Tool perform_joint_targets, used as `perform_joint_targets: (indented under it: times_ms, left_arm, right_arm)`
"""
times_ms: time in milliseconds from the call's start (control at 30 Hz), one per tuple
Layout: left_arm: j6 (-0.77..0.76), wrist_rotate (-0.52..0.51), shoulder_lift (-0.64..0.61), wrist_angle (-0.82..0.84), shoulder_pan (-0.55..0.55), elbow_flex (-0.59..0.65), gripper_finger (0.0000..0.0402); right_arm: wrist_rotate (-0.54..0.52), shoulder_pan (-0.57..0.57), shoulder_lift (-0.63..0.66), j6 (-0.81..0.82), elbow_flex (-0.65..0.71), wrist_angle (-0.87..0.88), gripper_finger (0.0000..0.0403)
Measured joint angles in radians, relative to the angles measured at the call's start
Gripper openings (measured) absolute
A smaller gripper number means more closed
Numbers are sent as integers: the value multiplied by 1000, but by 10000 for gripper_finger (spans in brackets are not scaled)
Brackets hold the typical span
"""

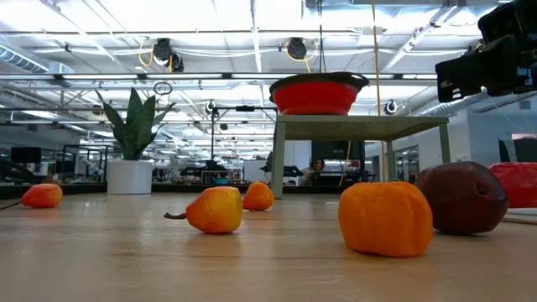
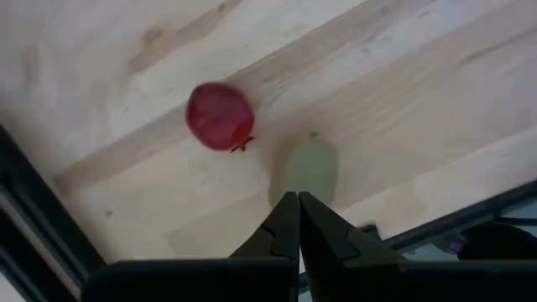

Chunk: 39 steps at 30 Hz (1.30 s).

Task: Pick & Place Fruit
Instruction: Put the red pomegranate into the red basket on the shelf

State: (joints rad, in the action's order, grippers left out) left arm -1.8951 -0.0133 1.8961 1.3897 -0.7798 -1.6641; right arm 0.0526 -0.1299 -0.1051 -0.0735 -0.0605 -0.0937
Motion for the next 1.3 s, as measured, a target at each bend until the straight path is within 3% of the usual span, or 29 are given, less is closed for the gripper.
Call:
perform_joint_targets:
  times_ms: [267,533,800,1067,1300]
  left_arm:
    - [-103,39,-53,-10,15,87,13]
    - [-238,-49,-214,-34,39,225,46]
    - [-266,-40,-326,-111,44,358,145]
    - [-278,-10,-332,-234,47,449,254]
    - [-336,-12,-332,-353,47,530,318]
  right_arm:
    - [0,0,0,-71,0,0,0]
    - [-2,0,0,-148,0,0,0]
    - [-3,0,0,-152,0,0,0]
    - [-3,0,0,-152,0,0,0]
    - [-3,0,0,-152,0,0,0]
